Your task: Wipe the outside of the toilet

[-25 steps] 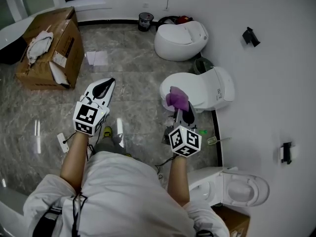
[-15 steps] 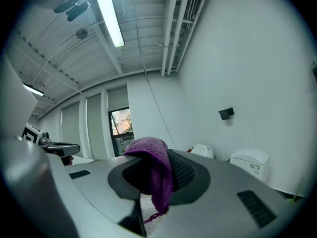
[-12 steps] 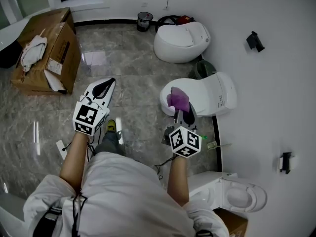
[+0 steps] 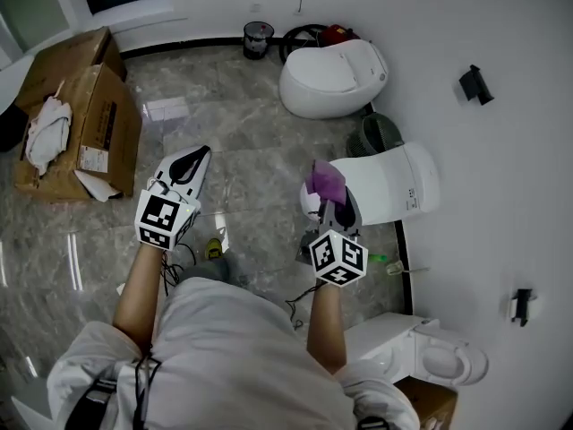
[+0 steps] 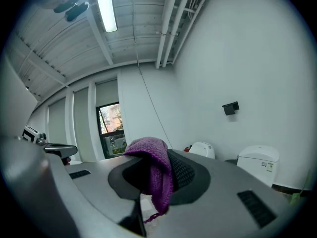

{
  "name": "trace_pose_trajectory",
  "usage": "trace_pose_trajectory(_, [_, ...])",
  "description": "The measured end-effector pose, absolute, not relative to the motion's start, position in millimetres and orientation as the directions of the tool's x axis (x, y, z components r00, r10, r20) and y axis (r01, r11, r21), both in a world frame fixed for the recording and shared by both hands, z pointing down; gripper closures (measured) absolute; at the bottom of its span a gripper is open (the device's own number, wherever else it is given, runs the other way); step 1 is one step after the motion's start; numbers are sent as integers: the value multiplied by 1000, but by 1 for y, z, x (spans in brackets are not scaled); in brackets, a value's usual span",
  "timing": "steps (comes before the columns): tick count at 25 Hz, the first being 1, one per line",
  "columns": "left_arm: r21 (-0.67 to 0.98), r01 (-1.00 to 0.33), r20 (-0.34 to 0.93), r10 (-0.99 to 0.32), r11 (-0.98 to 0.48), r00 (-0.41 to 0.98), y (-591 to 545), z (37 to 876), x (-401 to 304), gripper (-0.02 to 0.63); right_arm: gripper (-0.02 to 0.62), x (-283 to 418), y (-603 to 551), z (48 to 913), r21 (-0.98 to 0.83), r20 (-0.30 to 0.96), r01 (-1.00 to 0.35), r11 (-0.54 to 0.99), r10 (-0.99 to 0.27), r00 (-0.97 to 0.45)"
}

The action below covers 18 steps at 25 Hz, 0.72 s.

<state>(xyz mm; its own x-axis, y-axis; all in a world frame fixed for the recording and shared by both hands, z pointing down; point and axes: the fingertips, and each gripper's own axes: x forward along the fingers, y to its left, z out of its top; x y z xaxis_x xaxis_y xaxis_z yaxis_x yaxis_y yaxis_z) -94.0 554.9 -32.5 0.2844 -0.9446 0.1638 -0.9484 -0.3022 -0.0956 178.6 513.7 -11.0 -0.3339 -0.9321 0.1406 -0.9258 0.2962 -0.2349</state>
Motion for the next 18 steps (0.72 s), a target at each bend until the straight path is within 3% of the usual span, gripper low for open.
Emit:
trace_pose_trajectory(10, [-78, -939, 169, -932, -335, 319, 451, -24, -166, 589, 505, 122, 423, -5, -234, 147, -948, 216, -956, -254])
trace_pose_trajectory(18, [-75, -916, 189, -908, -393, 374, 401, -10, -162, 589, 505, 122, 386, 6, -252, 157, -953, 167, -965, -210])
